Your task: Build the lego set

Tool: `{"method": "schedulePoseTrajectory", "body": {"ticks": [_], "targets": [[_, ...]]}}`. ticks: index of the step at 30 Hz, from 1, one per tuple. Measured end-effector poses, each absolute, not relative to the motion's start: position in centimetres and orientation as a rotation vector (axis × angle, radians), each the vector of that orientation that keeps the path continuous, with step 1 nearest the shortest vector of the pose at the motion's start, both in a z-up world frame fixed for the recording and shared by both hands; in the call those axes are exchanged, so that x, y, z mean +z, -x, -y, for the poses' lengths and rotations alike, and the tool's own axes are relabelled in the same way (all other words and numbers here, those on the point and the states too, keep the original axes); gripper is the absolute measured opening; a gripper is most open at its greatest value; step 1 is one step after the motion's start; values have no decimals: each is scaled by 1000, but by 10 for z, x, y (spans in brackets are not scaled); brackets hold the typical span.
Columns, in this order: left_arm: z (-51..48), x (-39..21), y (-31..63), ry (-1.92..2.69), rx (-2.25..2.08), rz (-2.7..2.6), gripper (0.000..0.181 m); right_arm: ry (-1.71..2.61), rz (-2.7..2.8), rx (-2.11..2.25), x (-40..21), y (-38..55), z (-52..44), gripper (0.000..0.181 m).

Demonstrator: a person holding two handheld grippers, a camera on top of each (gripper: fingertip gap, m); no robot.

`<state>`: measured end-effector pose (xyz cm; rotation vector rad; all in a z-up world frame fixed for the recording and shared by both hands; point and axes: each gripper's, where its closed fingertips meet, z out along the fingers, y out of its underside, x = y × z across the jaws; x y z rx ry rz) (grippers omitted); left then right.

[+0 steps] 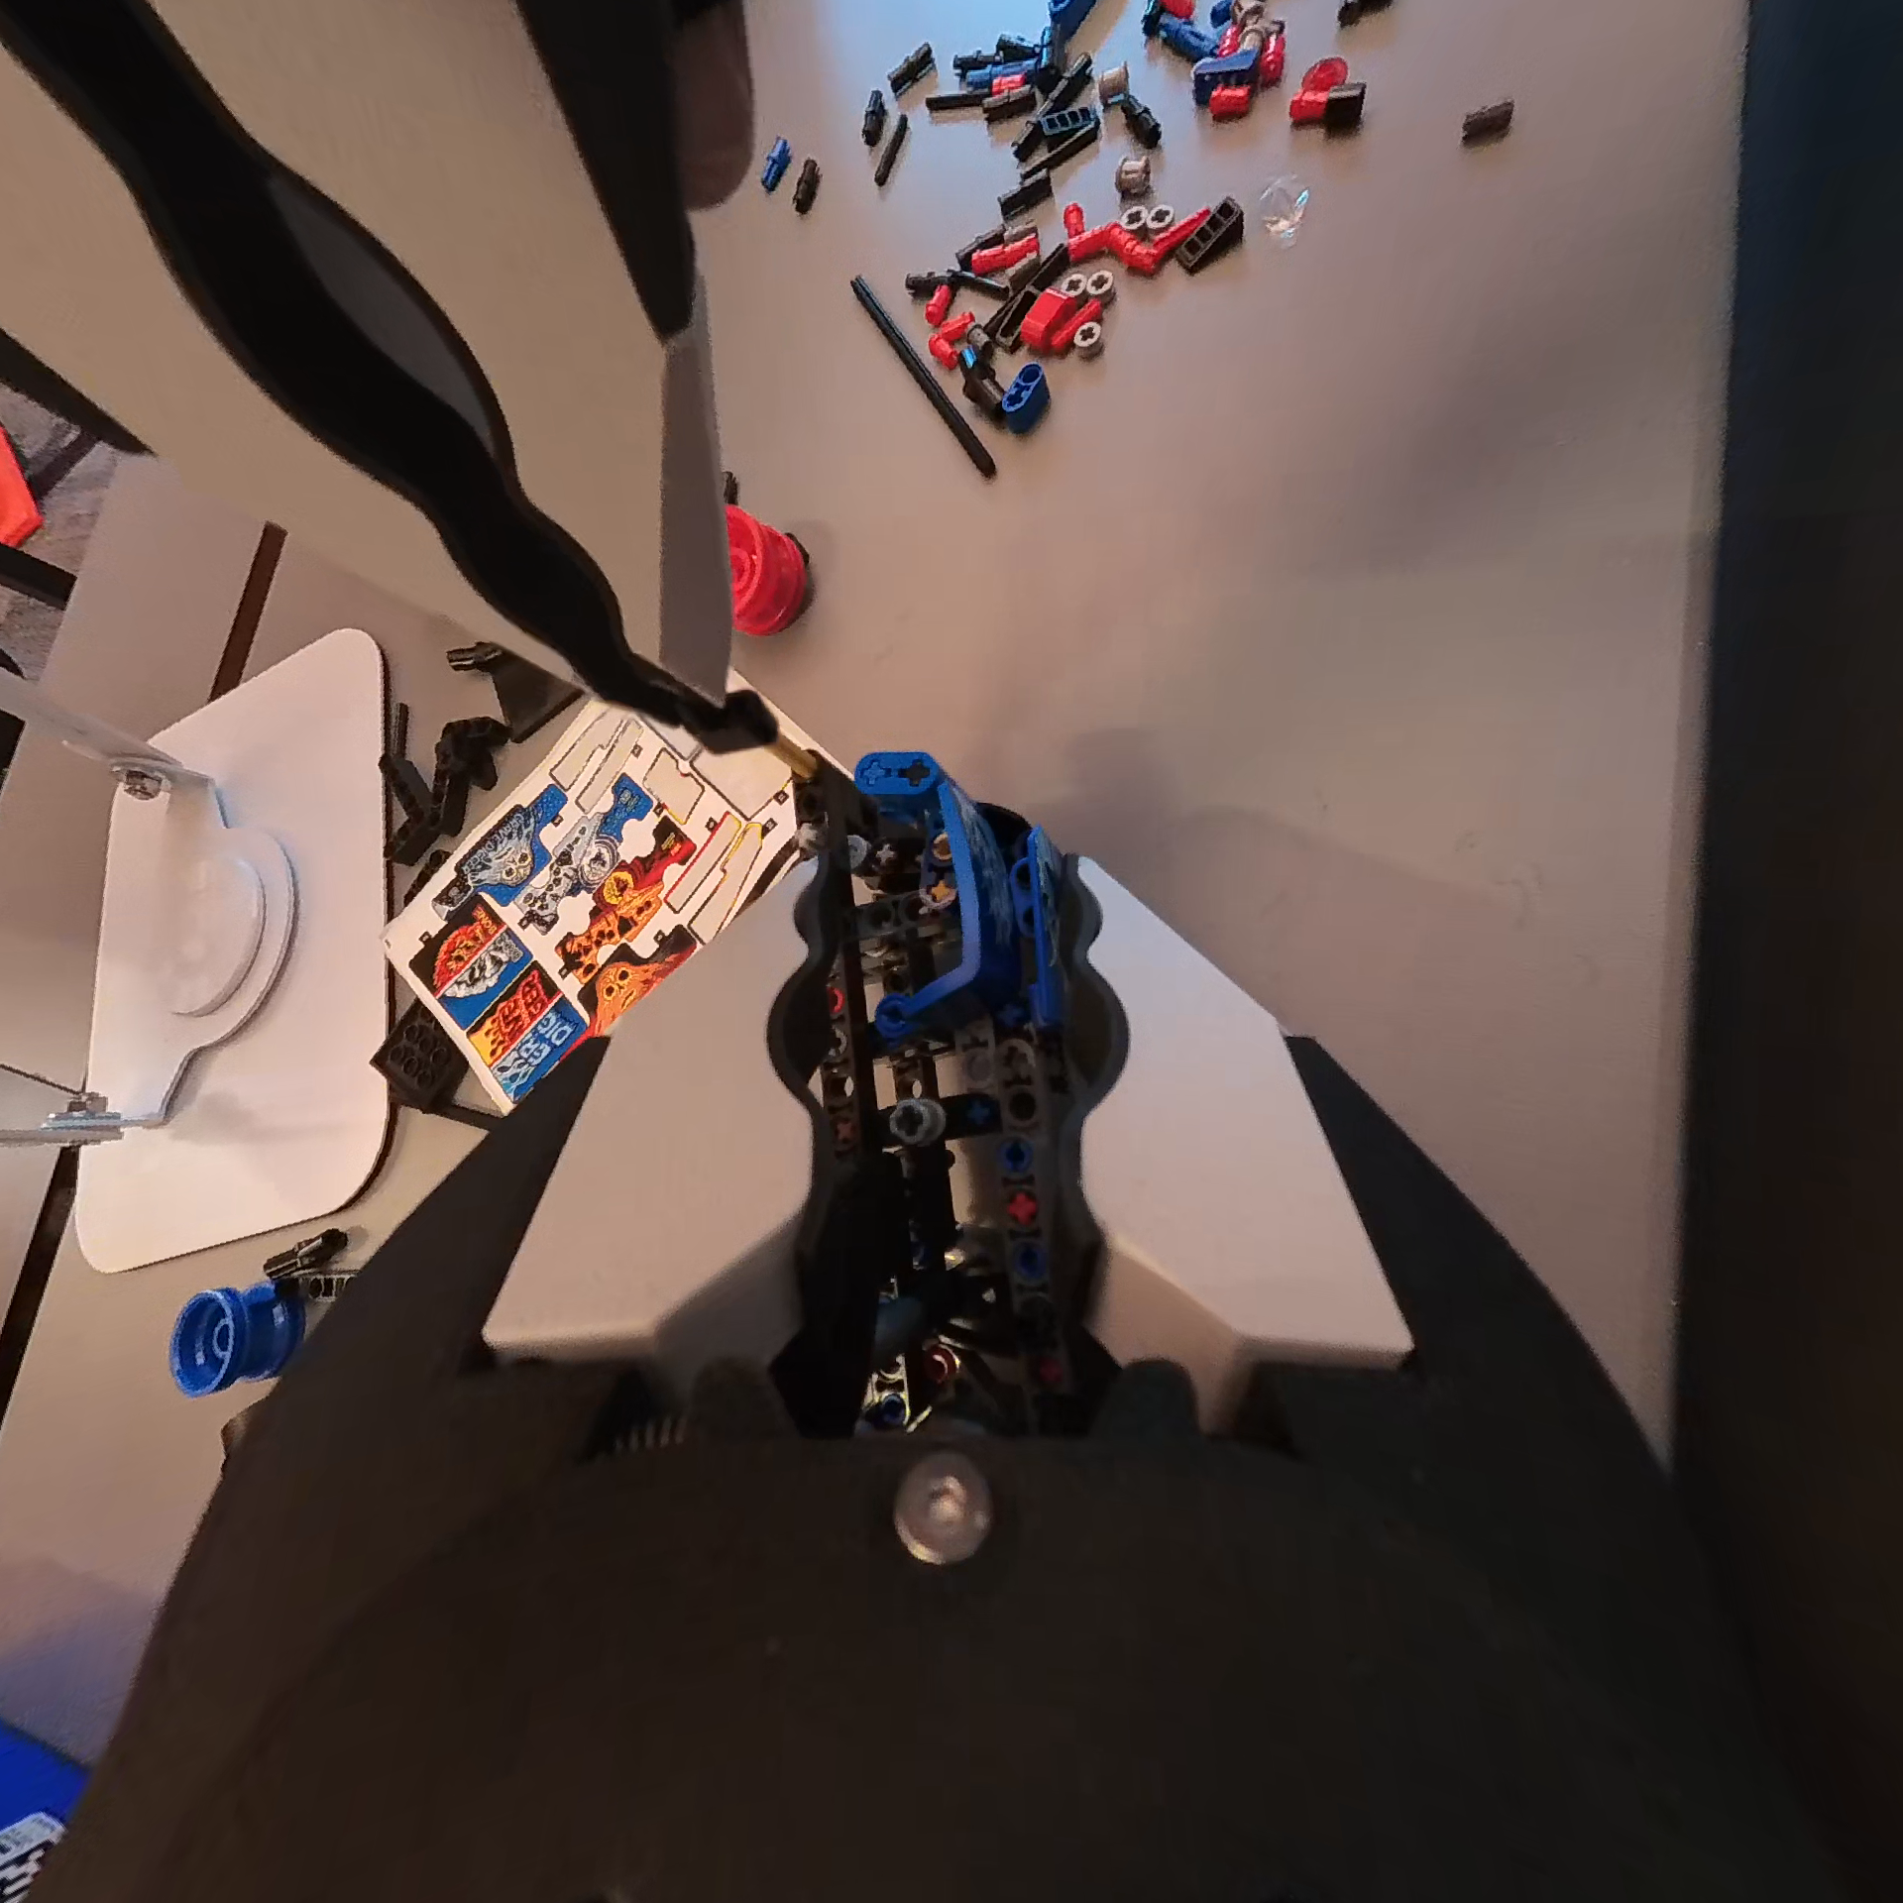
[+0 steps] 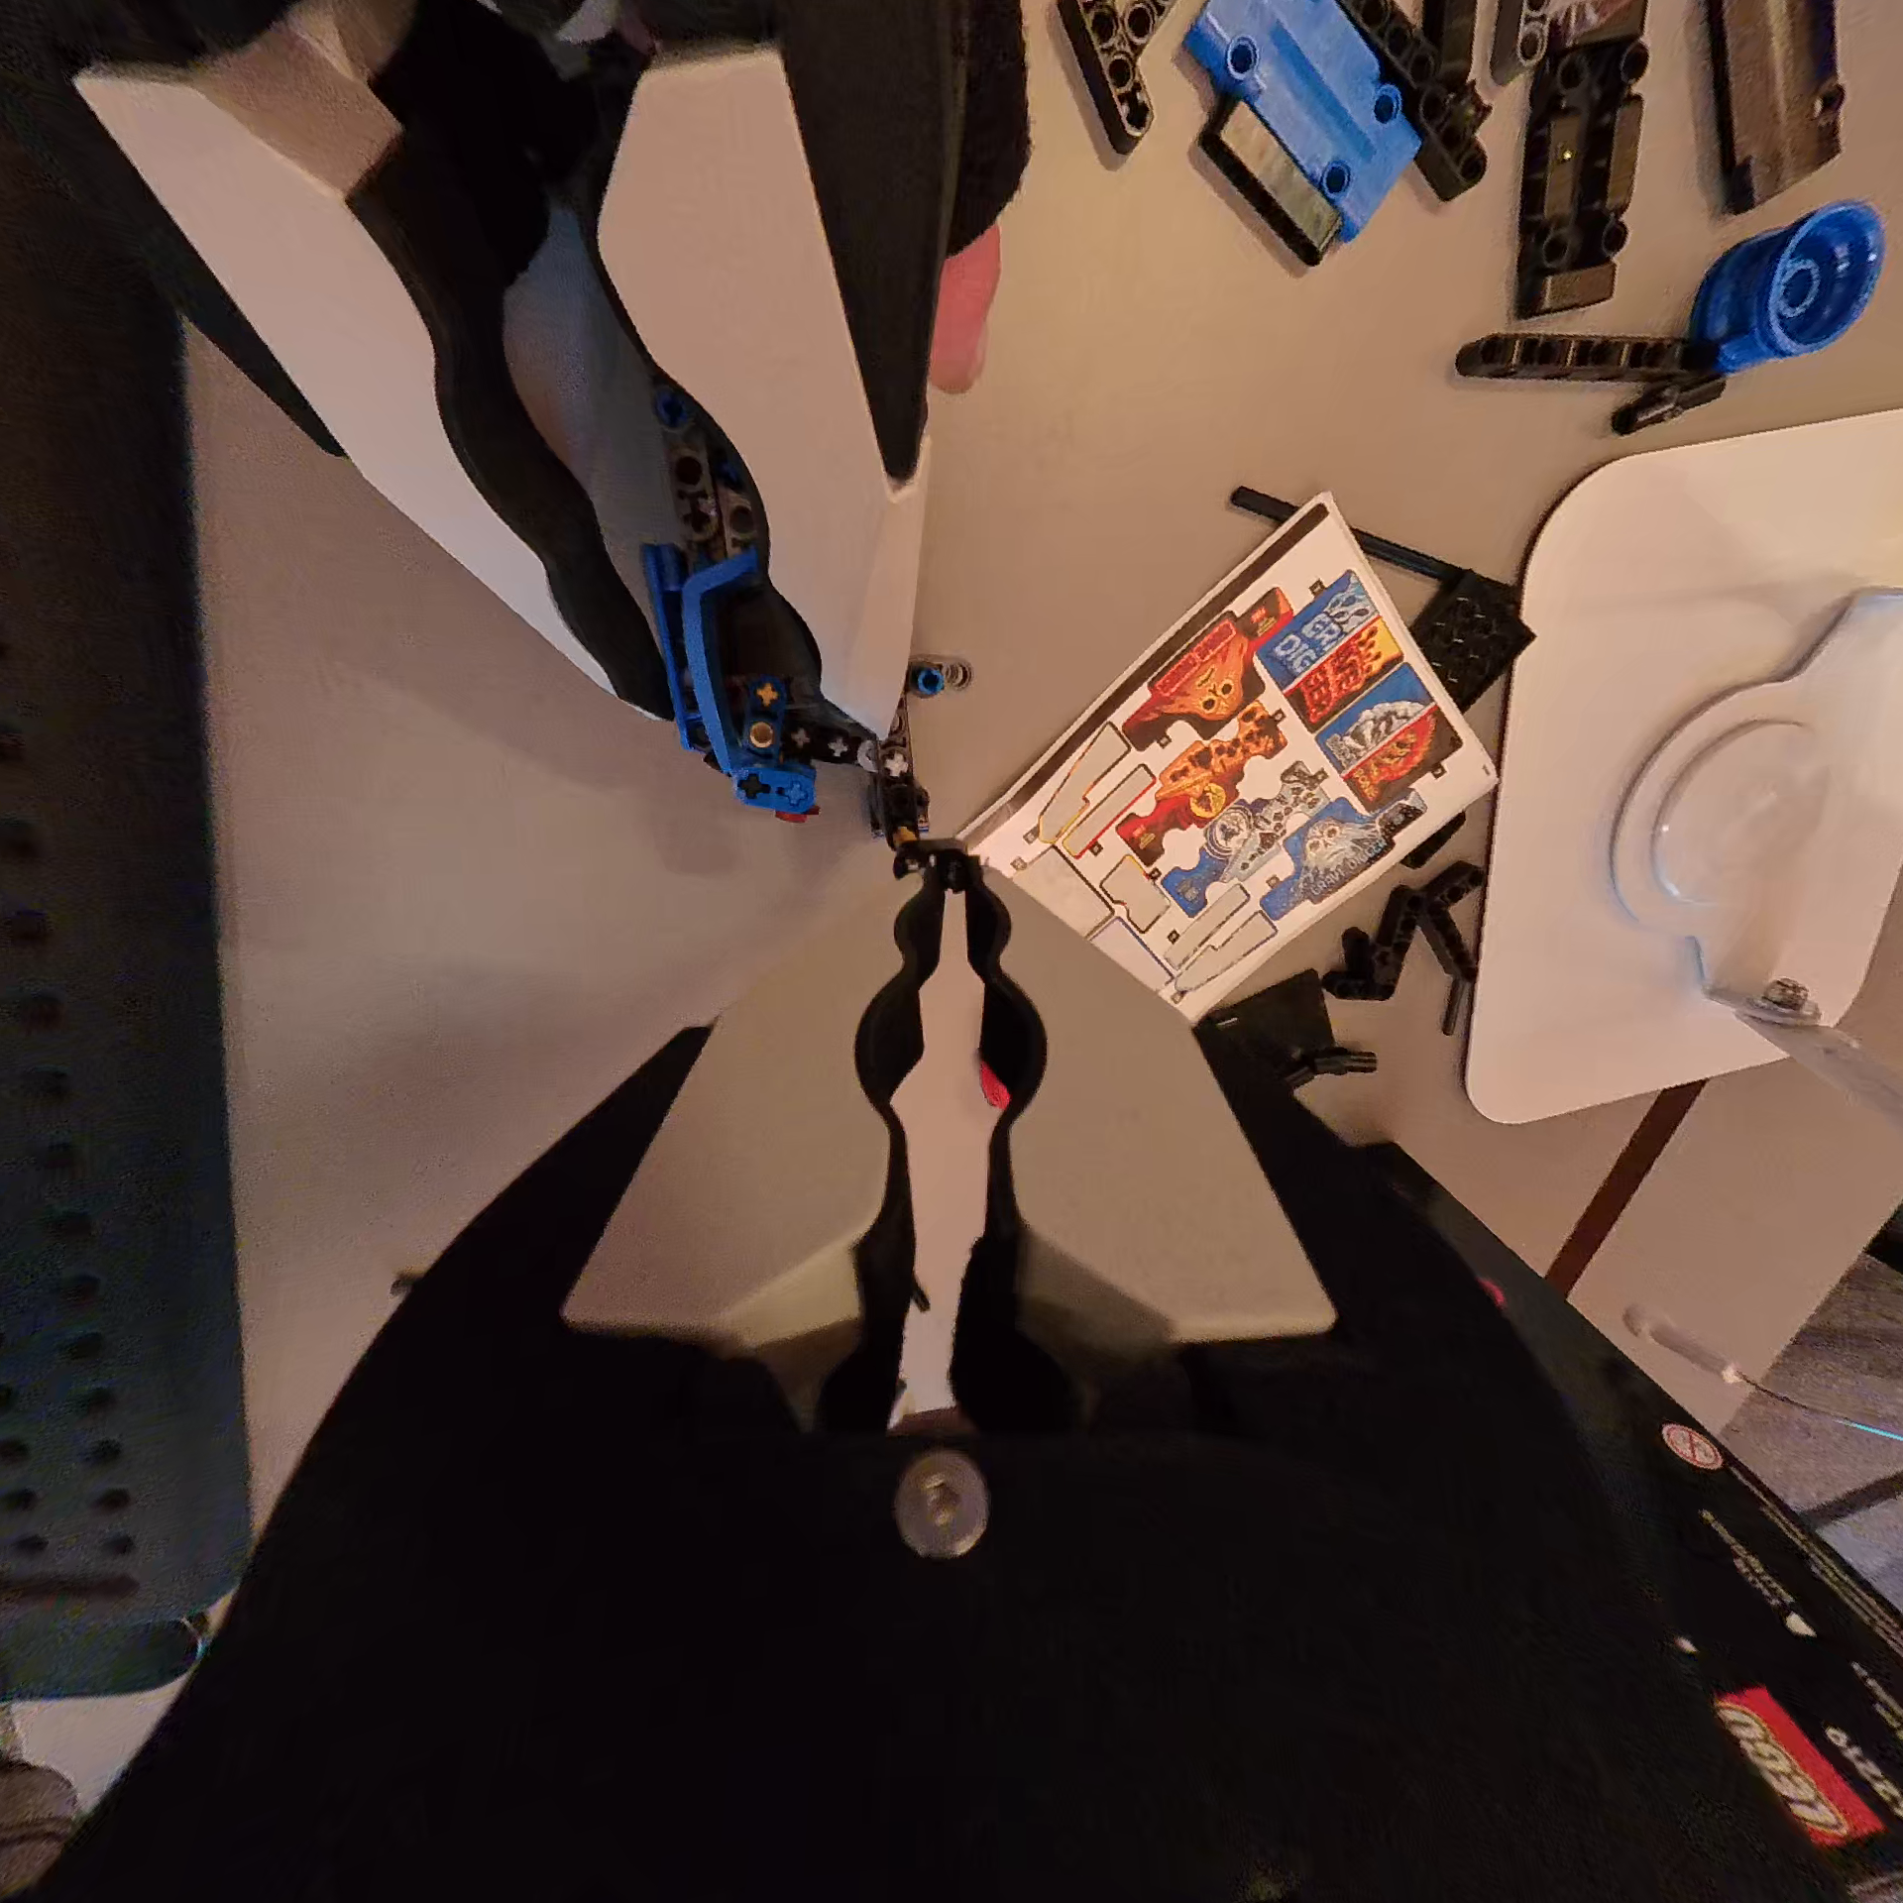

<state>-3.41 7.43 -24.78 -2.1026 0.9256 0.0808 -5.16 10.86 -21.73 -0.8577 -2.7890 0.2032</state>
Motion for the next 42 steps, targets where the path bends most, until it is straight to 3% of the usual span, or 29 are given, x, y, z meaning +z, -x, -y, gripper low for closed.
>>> {"method": "schedulePoseTrajectory", "body": {"ticks": [25,42], "targets": [[-75,-249,34,2108,87,-926,41,861,2774,387,-221,54,-108,2],[-75,-249,34,2115,85,-920,41,918,2819,221,-230,54,-108,2]]}}
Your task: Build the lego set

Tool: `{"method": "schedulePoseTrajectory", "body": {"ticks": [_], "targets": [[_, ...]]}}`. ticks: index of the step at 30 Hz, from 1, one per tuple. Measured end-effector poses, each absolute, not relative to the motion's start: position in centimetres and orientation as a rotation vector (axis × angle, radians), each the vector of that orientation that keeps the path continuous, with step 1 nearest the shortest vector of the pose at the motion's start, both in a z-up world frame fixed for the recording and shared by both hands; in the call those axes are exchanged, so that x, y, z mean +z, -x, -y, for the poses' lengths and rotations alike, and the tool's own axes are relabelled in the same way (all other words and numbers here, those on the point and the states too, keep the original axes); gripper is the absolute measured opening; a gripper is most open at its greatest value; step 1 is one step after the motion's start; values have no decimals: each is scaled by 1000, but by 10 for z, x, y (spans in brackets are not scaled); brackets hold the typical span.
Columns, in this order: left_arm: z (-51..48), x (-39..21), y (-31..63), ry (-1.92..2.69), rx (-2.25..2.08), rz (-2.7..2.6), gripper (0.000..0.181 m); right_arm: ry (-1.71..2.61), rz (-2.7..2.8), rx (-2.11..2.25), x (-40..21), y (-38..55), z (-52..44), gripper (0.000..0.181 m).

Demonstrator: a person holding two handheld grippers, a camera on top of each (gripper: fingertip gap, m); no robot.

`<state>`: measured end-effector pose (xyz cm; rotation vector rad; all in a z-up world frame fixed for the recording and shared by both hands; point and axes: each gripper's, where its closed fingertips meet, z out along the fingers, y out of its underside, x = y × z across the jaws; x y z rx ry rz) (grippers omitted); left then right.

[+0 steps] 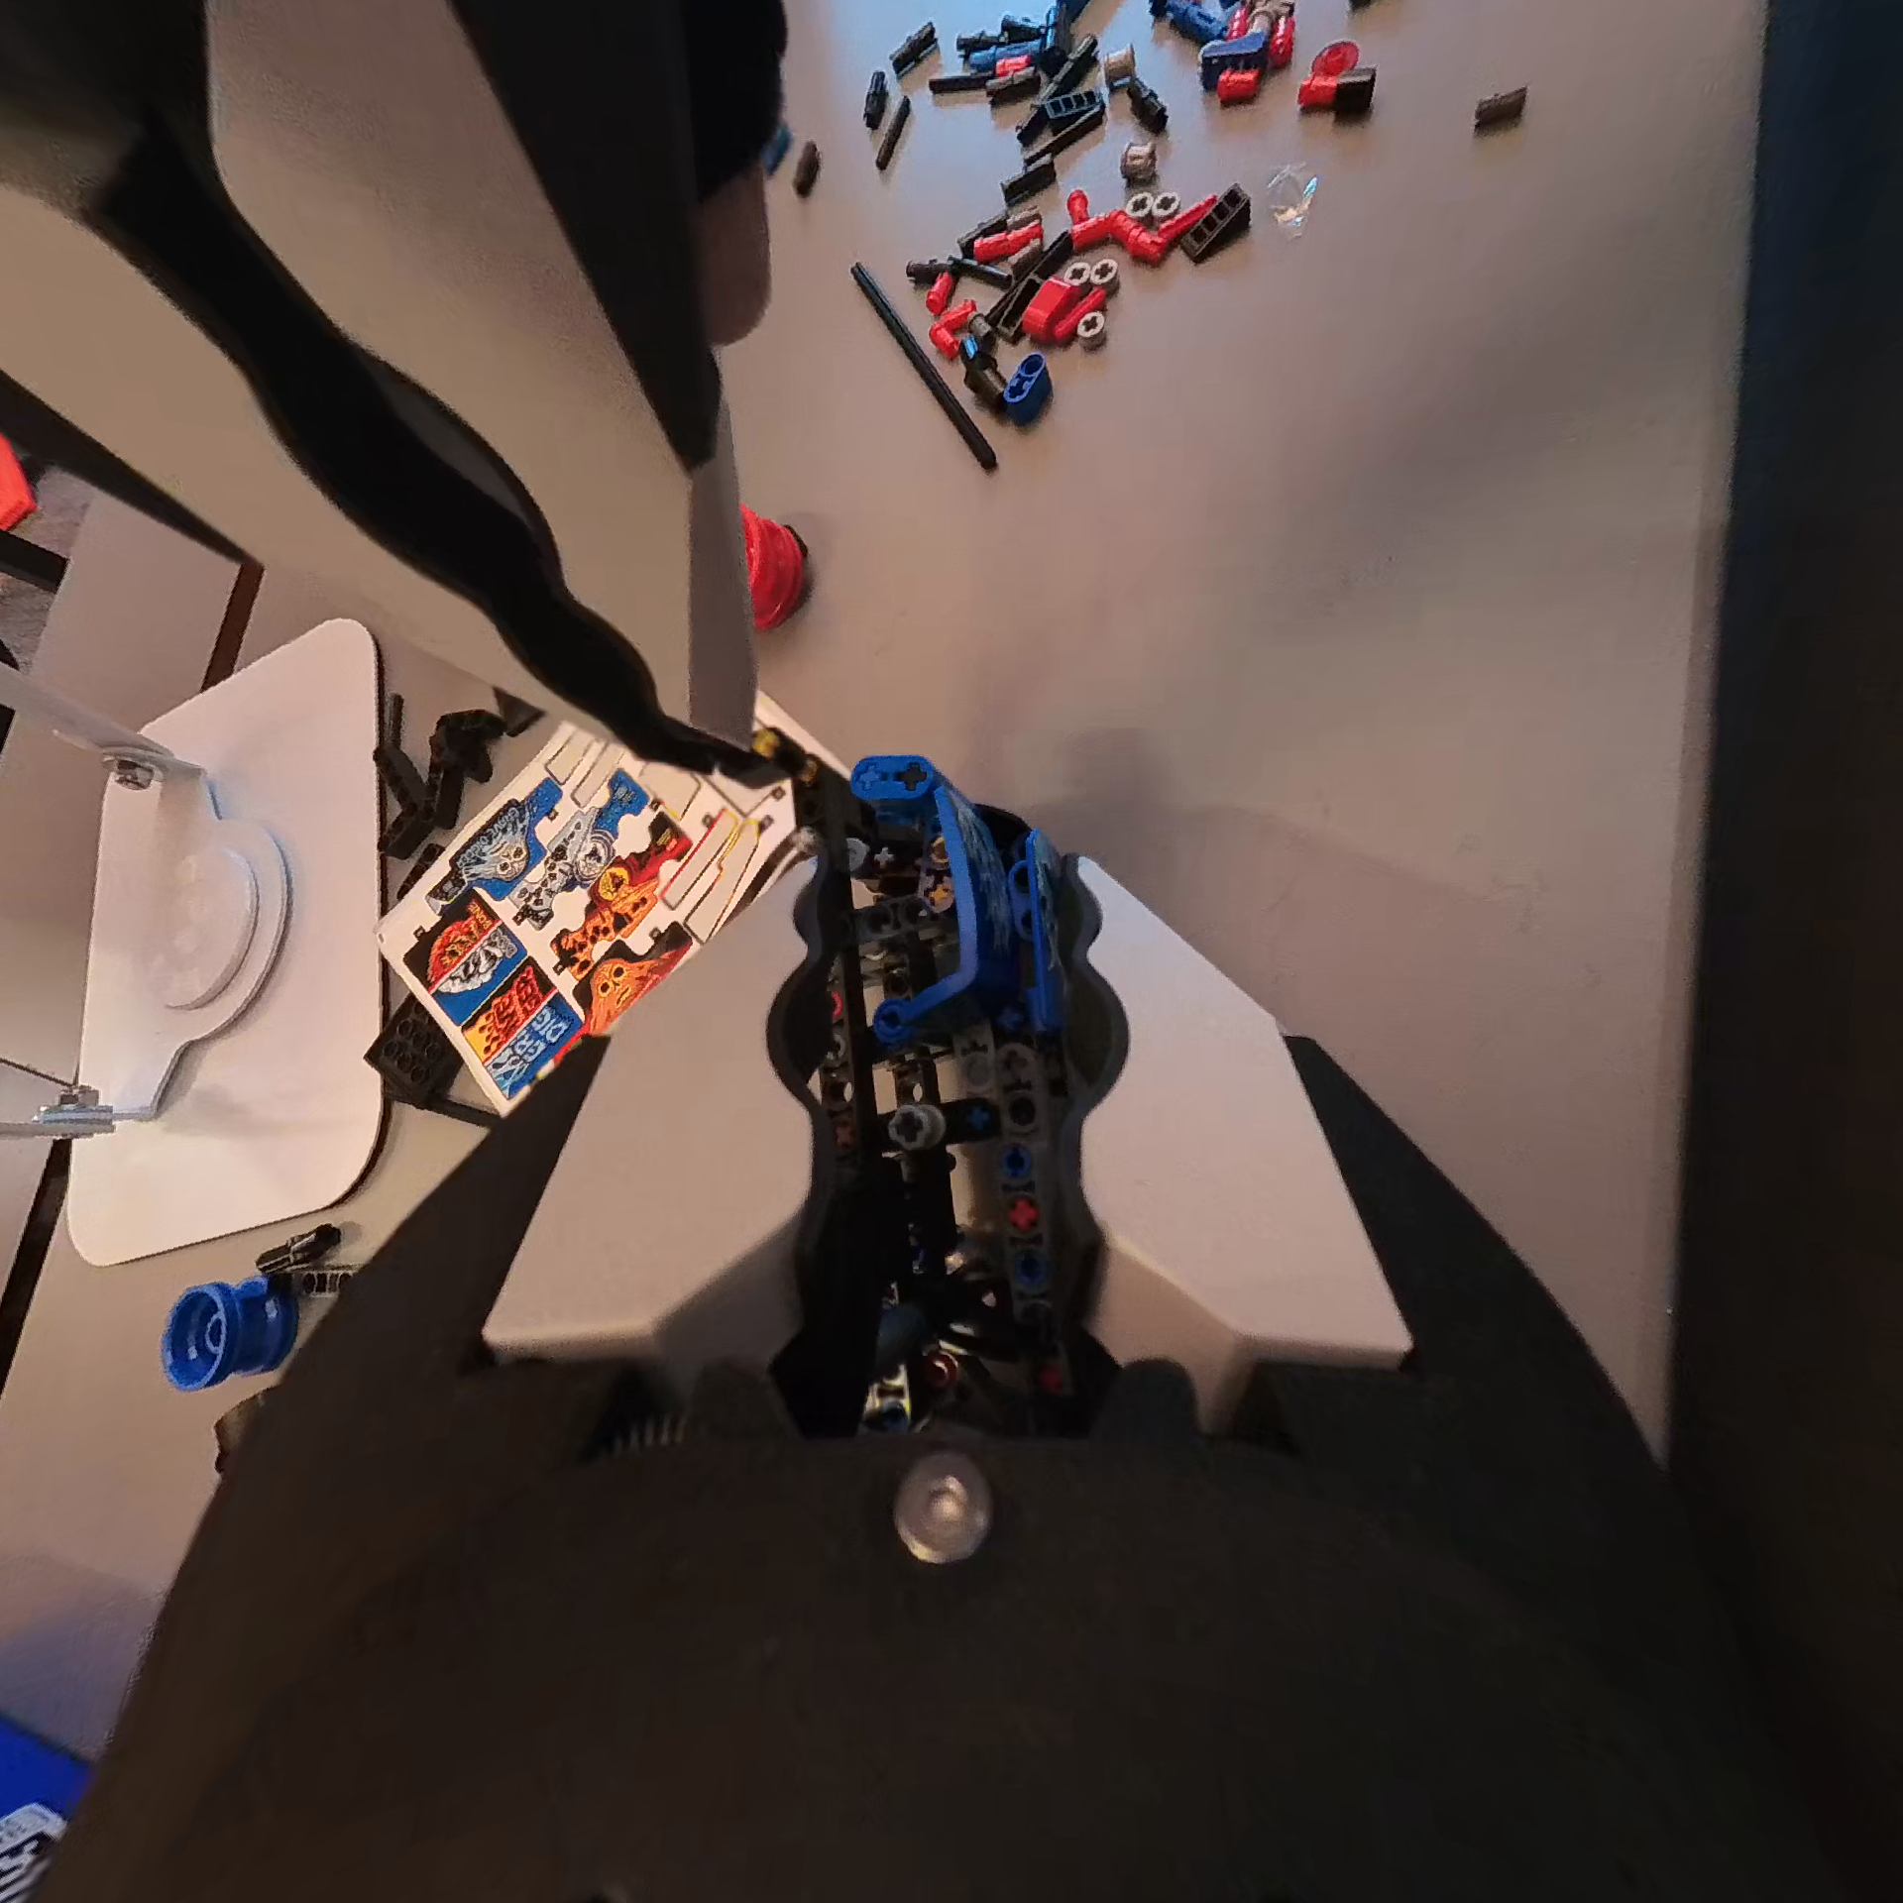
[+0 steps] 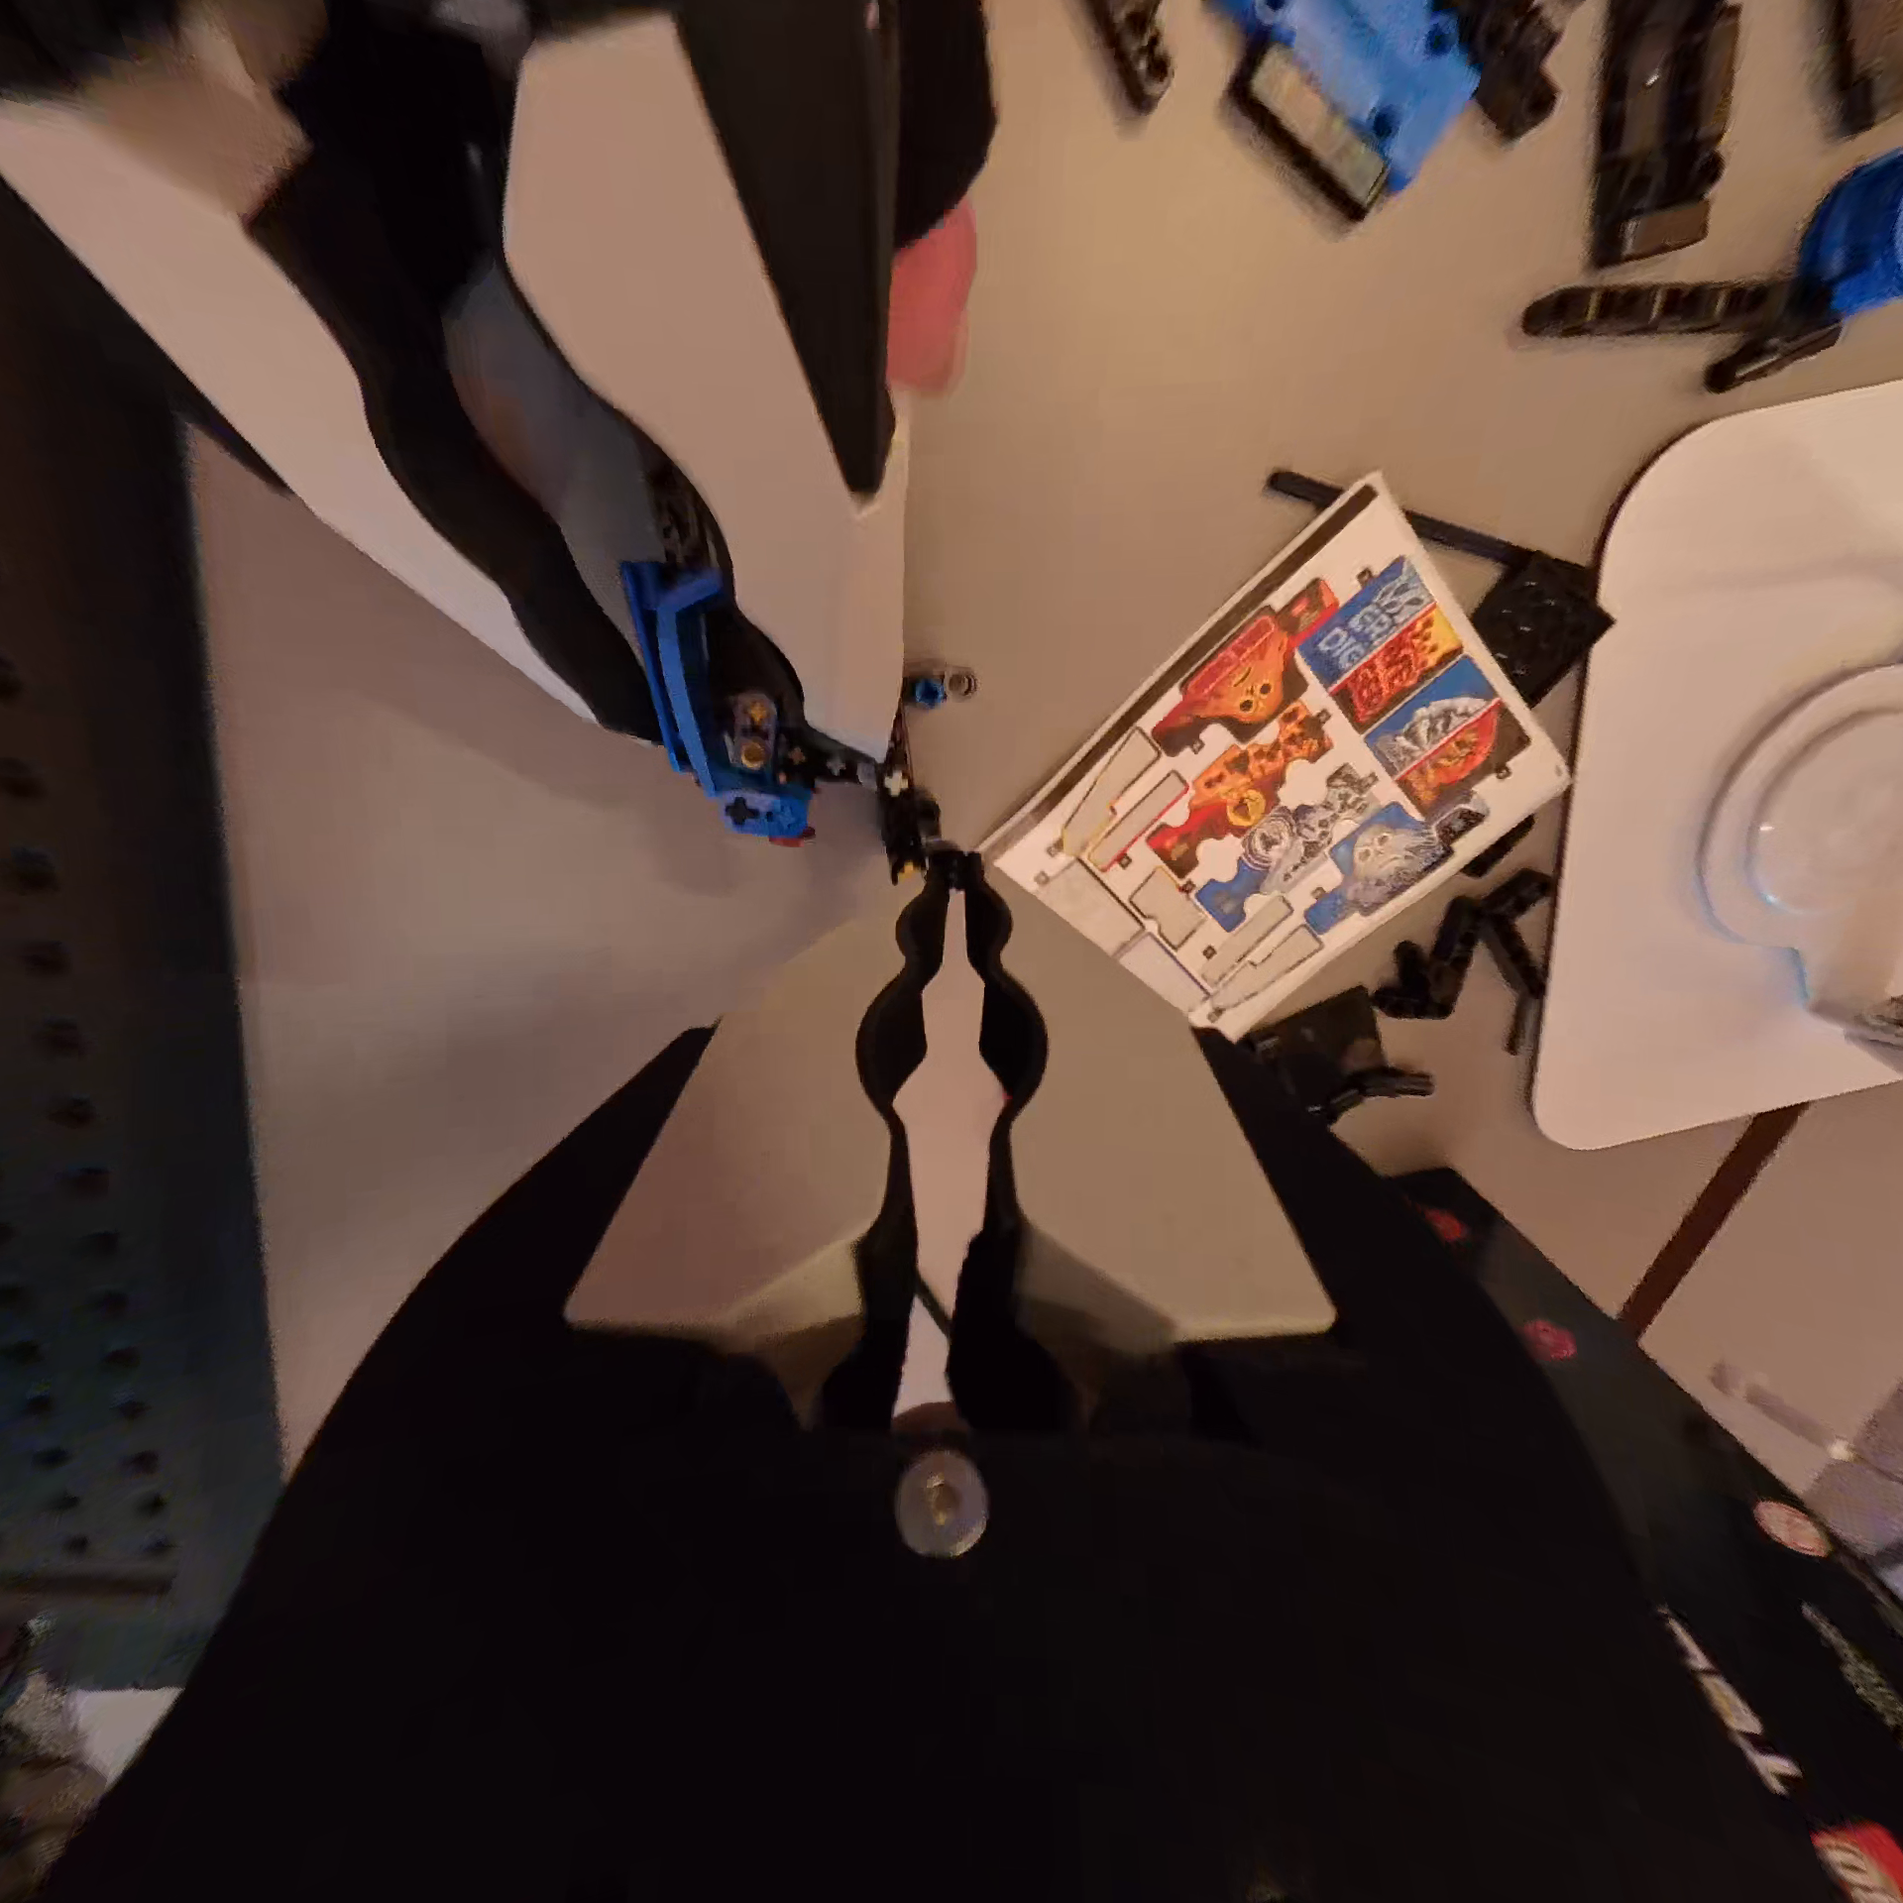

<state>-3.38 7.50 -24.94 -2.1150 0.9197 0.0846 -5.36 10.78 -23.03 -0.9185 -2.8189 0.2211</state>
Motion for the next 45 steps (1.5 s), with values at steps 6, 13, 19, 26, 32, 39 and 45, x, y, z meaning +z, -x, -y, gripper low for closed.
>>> {"method": "schedulePoseTrajectory", "body": {"ticks": [6,13,19,26,32,39,45], "targets": [[-75,-249,34,2113,76,-921,41,1017,2786,281,-230,53,-109,2],[-74,-249,33,2104,72,-919,41,1019,2680,433,-224,55,-108,10],[-74,-249,33,2104,74,-921,41,1007,2608,547,-222,53,-109,19],[-74,-249,32,2094,81,-930,41,997,2482,679,-221,53,-108,28],[-74,-248,32,2088,82,-928,41,998,2428,755,-224,50,-110,31],[-72,-243,31,2073,39,-898,40,997,2414,797,-228,49,-111,31],[-73,-239,36,2065,38,-870,46,980,2417,827,-229,49,-108,30]]}}
